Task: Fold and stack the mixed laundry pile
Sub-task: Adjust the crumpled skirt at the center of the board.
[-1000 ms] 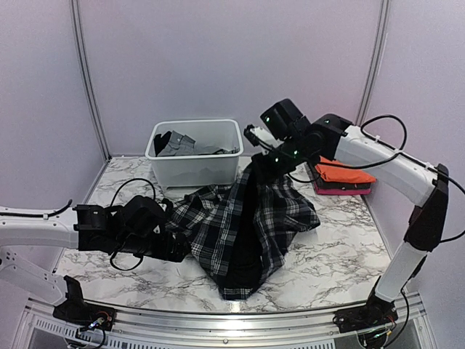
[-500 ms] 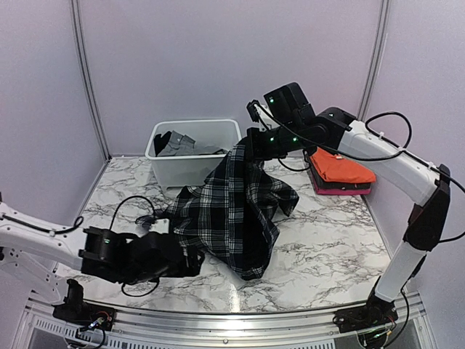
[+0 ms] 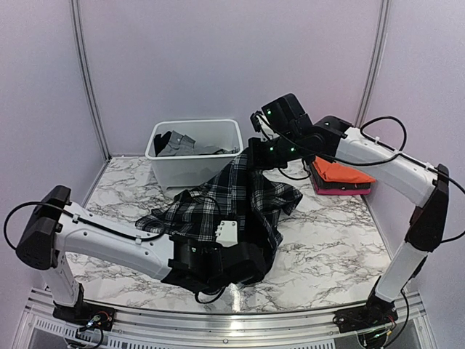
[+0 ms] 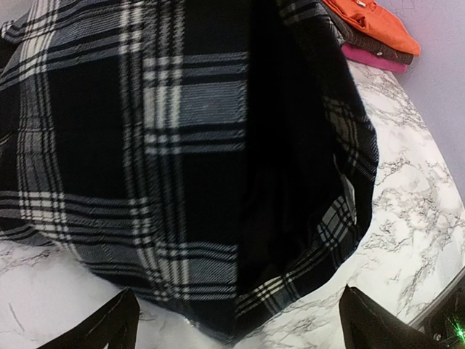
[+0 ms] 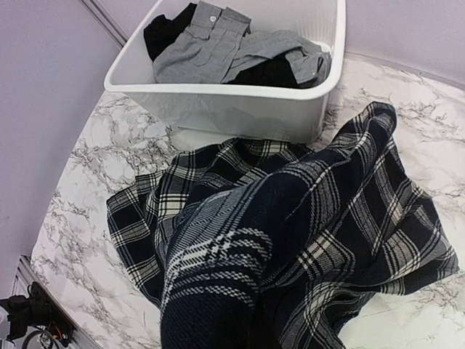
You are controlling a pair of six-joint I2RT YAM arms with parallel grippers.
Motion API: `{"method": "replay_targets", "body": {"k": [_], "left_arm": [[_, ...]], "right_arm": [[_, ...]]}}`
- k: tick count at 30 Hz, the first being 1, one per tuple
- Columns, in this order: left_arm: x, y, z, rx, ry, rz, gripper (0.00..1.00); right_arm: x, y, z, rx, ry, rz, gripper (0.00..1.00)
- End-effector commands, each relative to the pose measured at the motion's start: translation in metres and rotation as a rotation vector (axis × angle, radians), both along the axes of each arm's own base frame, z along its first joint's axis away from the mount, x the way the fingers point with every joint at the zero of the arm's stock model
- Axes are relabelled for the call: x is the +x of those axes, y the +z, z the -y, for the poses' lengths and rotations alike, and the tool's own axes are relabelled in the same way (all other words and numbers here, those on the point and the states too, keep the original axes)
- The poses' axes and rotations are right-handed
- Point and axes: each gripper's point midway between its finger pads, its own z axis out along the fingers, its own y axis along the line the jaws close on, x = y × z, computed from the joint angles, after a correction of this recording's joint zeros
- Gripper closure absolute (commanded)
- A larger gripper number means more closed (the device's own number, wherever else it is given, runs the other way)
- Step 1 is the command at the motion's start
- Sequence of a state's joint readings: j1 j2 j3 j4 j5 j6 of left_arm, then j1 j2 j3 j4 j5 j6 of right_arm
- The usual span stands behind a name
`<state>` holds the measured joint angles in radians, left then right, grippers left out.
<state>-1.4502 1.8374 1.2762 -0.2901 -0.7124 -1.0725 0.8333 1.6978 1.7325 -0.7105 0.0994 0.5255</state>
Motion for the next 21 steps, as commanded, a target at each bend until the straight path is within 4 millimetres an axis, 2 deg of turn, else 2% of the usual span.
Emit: {"method": "replay_targets", "body": {"k": [1,4,10,12,14,16,18,20,21], "left_arm": [[0.007,-0.023,-0.003,0.153,0.03,0.025,0.01],[0.011,-0.042,-0.016,0.235,0.09,-0.008,0.01],[0.018,-0.081,-0.066,0.319,0.231,-0.12,0.03],[0.02,-0.086,-0.082,0.33,0.259,-0.156,0.19],[0.02,-0.079,-0.094,0.322,0.27,-0.145,0.4],[0.02,-0.069,-0.102,0.311,0.269,-0.125,0.68],[0.022,-0.059,-0.112,0.309,0.267,-0.102,0.88],[0.024,-0.049,-0.119,0.307,0.257,-0.084,1.0],[0.024,-0.043,-0.12,0.304,0.247,-0.075,1.0]], "right_arm": [[-0.004,0.031,-0.001,0.096,-0.013,0.052,1.0],[-0.006,0.03,0.002,0.088,-0.017,0.055,1.0],[-0.01,0.018,0.012,0.032,-0.016,0.051,1.0],[-0.011,0.011,0.017,0.003,-0.022,0.047,1.0],[-0.012,-0.002,0.028,-0.057,-0.039,0.049,1.0],[-0.011,-0.017,0.042,-0.141,-0.054,0.062,0.94],[-0.013,-0.037,0.057,-0.23,-0.062,0.065,0.86],[-0.015,-0.062,0.076,-0.33,-0.068,0.06,0.78],[-0.018,-0.075,0.084,-0.379,-0.066,0.053,0.73]]}}
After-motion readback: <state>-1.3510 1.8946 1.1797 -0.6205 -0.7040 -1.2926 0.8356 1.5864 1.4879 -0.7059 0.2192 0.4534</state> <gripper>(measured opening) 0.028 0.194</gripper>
